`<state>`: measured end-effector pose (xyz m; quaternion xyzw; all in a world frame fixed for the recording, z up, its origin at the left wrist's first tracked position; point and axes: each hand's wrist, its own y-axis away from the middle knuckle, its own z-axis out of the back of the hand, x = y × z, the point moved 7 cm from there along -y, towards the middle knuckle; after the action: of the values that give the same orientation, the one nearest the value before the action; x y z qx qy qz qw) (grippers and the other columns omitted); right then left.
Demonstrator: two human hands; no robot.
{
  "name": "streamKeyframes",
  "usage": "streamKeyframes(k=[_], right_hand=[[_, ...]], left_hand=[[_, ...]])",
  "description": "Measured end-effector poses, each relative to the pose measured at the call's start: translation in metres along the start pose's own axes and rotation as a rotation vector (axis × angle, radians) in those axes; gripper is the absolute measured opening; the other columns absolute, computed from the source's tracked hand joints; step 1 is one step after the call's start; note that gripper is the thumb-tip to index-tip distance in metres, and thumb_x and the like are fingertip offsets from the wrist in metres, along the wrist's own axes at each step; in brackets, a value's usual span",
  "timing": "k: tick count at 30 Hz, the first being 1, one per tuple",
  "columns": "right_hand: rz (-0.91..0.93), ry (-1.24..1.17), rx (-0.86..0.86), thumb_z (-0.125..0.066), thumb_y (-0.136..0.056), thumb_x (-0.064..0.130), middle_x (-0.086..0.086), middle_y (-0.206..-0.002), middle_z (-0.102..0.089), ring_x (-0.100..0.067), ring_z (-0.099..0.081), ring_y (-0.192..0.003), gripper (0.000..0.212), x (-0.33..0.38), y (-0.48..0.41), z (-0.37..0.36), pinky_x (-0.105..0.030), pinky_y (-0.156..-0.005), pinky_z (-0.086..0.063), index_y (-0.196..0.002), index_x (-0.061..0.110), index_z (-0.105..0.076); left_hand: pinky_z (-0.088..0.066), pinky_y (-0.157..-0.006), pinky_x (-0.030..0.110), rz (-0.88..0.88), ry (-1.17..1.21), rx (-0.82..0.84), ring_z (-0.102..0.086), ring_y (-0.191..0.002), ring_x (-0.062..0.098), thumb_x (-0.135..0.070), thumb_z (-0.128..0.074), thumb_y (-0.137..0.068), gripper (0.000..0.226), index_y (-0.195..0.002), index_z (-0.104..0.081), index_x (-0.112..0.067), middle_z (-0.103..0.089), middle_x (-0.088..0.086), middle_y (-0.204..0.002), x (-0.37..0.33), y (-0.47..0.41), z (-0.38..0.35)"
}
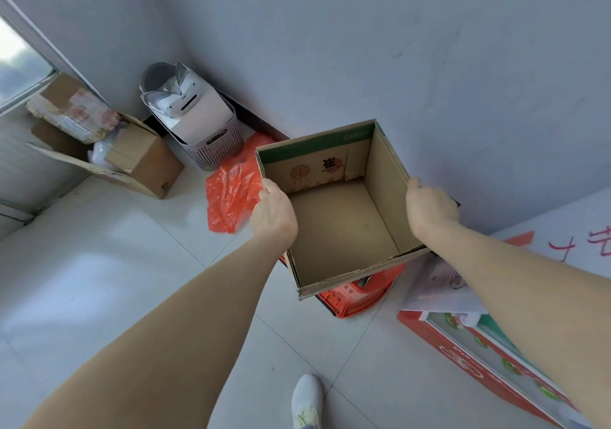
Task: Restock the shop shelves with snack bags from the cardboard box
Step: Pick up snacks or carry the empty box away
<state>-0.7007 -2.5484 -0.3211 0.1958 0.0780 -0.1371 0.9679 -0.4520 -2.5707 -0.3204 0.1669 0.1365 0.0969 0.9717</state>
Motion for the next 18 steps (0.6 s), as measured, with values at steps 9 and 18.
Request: streamKeyframes(k=[9,18], right_hand=[[0.031,0.044,-0.009,-0.059,-0.081,-0.005,-0.020,-0.128,-0.049,-0.033,-0.044,-0.119,0.057,0.010,0.009,0.017,-0.036,-0.085,-0.047,-0.133,-0.003,-0.037],[0.360,0.074,-0.186,-0.046,-0.089,-0.003,-0.014,-0.116,-0.057,-0.029,-0.050,-0.109,0.030,0.057,0.101,0.107,-0.035,-0.088,-0.044,-0.117,0.006,-0.052]], left_hand=[[-0.052,-0.086,0.040,0.018,0.010,0.022,-0.054,-0.119,0.036,-0.001,-0.052,-0.090,0.075,-0.150,-0.007,-0.004,-0.027,0.015,-0.150,-0.013,-0.001,0.004],[-0.048,-0.075,0.034,-0.058,-0.007,-0.032,-0.057,-0.109,0.031,0.000,-0.055,-0.087,0.048,-0.133,-0.040,-0.005,-0.048,0.012,-0.124,-0.029,0.079,0.092]])
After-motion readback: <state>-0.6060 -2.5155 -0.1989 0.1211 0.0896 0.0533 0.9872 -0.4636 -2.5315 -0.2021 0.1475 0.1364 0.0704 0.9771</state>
